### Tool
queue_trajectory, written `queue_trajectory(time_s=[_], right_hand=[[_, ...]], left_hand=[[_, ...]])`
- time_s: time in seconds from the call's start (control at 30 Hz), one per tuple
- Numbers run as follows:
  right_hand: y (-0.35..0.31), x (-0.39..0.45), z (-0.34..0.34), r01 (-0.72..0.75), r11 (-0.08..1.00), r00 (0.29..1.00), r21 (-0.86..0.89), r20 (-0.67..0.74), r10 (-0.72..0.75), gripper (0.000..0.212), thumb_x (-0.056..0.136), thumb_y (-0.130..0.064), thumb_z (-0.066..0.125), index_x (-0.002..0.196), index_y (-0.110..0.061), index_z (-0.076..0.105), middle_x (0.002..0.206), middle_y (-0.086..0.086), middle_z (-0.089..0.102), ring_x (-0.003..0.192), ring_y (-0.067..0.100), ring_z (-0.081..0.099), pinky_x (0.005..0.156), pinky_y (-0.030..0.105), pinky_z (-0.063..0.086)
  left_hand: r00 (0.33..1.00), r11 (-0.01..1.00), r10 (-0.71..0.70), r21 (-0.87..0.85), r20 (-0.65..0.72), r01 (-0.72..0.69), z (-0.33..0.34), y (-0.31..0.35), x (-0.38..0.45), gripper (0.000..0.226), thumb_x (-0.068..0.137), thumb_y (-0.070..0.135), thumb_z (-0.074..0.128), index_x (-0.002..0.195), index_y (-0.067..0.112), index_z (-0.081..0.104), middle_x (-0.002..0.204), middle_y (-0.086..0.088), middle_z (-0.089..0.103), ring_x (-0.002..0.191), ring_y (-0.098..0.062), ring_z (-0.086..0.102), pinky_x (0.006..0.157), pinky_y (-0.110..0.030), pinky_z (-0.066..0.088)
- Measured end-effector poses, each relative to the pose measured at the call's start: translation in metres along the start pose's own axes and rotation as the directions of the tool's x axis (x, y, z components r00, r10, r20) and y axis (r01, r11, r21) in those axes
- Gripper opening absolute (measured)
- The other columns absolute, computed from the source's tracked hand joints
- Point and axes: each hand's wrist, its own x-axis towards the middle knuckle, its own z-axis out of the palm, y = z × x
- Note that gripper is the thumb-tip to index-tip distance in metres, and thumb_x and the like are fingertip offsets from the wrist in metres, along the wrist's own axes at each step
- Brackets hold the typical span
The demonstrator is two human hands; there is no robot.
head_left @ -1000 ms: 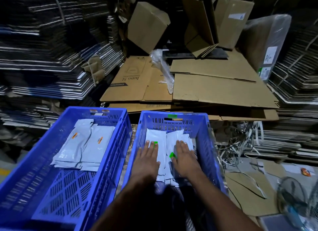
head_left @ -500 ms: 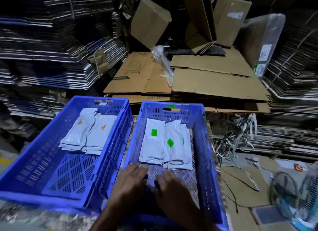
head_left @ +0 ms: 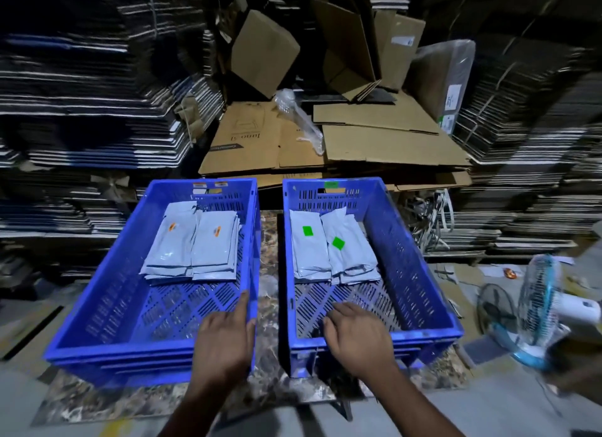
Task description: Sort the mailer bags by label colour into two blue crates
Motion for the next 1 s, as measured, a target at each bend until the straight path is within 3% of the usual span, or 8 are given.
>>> queue_trajectory(time_s=[0.1, 0.23, 0.5, 0.57, 0.7, 0.83, 0.9, 1.0], right_hand=[[-0.005, 0.006, -0.003, 0.001, 1.000, 1.000, -0.001, 0.014, -0.001, 0.040, 0.089, -0.040, 0.042, 0.076, -0.022, 0.075, 0.089, -0.004, 0.076, 0.086, 0.014, 0.071, 0.070, 0.028, 0.059], [-0.010, 0.018, 0.001, -0.004, 1.000, 0.999, 0.005, 0.035, 0.003, 0.042, 0.087, -0.038, 0.039, 0.080, -0.021, 0.077, 0.100, -0.002, 0.076, 0.096, 0.013, 0.071, 0.073, 0.029, 0.060], [-0.004, 0.017, 0.001, 0.020, 0.997, 1.000, 0.080, 0.013, -0.021, 0.052, 0.087, -0.039, 0.024, 0.080, -0.019, 0.072, 0.087, -0.002, 0.068, 0.085, 0.020, 0.065, 0.065, 0.033, 0.053], [-0.002, 0.017, 0.004, 0.012, 0.995, 1.000, 0.097, 0.023, -0.015, 0.055, 0.087, -0.040, 0.021, 0.086, -0.019, 0.071, 0.091, -0.003, 0.067, 0.090, 0.019, 0.064, 0.068, 0.032, 0.052], [-0.002, 0.017, 0.004, 0.029, 0.991, 0.999, 0.134, 0.009, -0.031, 0.061, 0.085, -0.043, 0.013, 0.091, -0.019, 0.070, 0.095, -0.002, 0.065, 0.093, 0.020, 0.062, 0.070, 0.032, 0.049], [0.001, 0.009, 0.004, 0.055, 0.988, 0.996, 0.147, -0.072, -0.044, 0.048, 0.094, -0.048, 0.027, 0.112, -0.023, 0.063, 0.115, -0.001, 0.067, 0.098, 0.019, 0.065, 0.070, 0.030, 0.048], [0.004, 0.004, 0.001, 0.072, 0.979, 0.994, 0.191, -0.094, -0.055, 0.050, 0.096, -0.050, 0.035, 0.133, -0.023, 0.056, 0.143, 0.001, 0.055, 0.120, 0.019, 0.060, 0.090, 0.034, 0.051], [0.003, -0.002, 0.000, 0.094, 0.961, 0.991, 0.259, -0.116, -0.066, 0.057, 0.098, -0.051, 0.031, 0.149, -0.025, 0.035, 0.164, 0.000, 0.016, 0.148, 0.019, 0.025, 0.117, 0.044, 0.029]], left_hand=[[1.000, 0.999, 0.000, -0.038, -0.010, 0.000, -0.001, 0.009, 0.002, 0.057, 0.096, 0.044, 0.048, 0.145, 0.016, 0.044, 0.069, -0.001, 0.064, 0.065, -0.023, 0.058, 0.072, -0.037, 0.047], [0.999, 0.999, -0.043, -0.029, 0.010, 0.044, -0.007, 0.021, 0.004, 0.059, 0.100, 0.047, 0.037, 0.152, 0.022, 0.028, 0.072, 0.002, 0.061, 0.067, -0.019, 0.054, 0.073, -0.036, 0.044], [0.999, 0.999, -0.035, 0.034, -0.003, 0.035, -0.003, 0.021, 0.002, 0.053, 0.090, 0.031, 0.061, 0.139, 0.015, 0.052, 0.055, 0.003, 0.052, 0.049, -0.019, 0.044, 0.056, -0.033, 0.043], [0.999, 0.998, -0.029, 0.049, -0.017, 0.029, -0.002, 0.024, 0.000, 0.054, 0.095, 0.035, 0.054, 0.144, 0.015, 0.046, 0.062, 0.003, 0.058, 0.059, -0.021, 0.053, 0.069, -0.036, 0.049], [0.995, 0.995, -0.091, -0.029, 0.034, 0.092, -0.007, 0.028, -0.003, 0.059, 0.103, 0.046, 0.027, 0.155, 0.019, 0.019, 0.112, -0.004, 0.066, 0.114, -0.024, 0.053, 0.106, -0.040, 0.035], [0.981, 0.965, -0.187, -0.179, 0.046, 0.192, -0.018, 0.027, -0.018, 0.062, 0.099, 0.056, 0.021, 0.154, 0.027, 0.015, 0.126, -0.005, 0.057, 0.124, -0.027, 0.046, 0.108, -0.044, 0.031], [0.986, 0.970, -0.165, -0.186, -0.026, 0.158, -0.025, 0.021, -0.028, 0.060, 0.099, 0.055, 0.024, 0.152, 0.029, 0.017, 0.126, -0.003, 0.056, 0.123, -0.025, 0.045, 0.107, -0.043, 0.031], [0.982, 0.965, -0.160, -0.225, -0.103, 0.133, -0.040, 0.008, -0.039, 0.056, 0.100, 0.049, 0.034, 0.151, 0.029, 0.023, 0.137, -0.002, 0.049, 0.129, -0.023, 0.040, 0.109, -0.043, 0.030]])
